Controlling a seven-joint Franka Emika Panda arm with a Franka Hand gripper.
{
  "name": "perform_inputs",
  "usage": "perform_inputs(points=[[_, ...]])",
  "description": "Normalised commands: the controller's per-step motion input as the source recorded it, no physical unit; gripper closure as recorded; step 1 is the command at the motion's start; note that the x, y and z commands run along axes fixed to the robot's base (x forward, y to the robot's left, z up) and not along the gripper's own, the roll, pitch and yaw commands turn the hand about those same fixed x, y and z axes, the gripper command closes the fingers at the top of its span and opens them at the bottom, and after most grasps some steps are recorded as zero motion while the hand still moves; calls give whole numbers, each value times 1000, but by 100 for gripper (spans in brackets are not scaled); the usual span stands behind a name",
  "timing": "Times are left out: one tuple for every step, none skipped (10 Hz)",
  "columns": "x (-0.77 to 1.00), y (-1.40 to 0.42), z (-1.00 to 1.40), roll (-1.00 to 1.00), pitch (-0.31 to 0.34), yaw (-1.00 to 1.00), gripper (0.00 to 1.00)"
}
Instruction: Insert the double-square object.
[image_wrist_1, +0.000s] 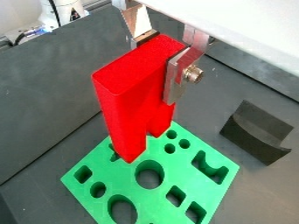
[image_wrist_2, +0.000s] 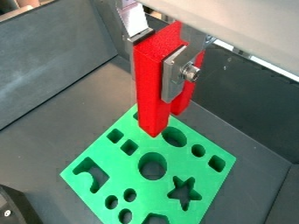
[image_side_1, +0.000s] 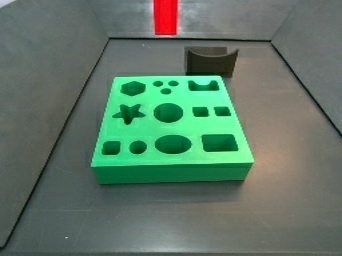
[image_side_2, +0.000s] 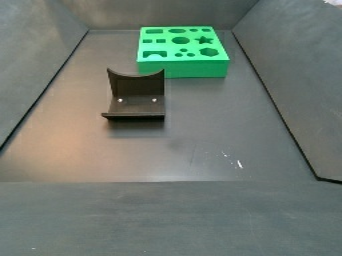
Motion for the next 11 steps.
perform_inputs(points=[[334, -29, -257, 0, -130, -697, 100], [186, -100, -709, 127, -164, -846, 100], [266, -109, -777, 206, -74, -811, 100], [260, -103, -786, 210, -60, -817, 100], [343, -31, -794, 224, -46, -780, 100], [509, 0, -651, 243, 13, -743, 100], [480, 40, -663, 99, 7, -783, 100], [309, 51, -531, 54, 0, -889, 100], [223, 120, -403, 0, 0, -926, 100], [194, 97, -229, 0, 0, -940, 100], [203, 77, -154, -23, 0, -937, 100]])
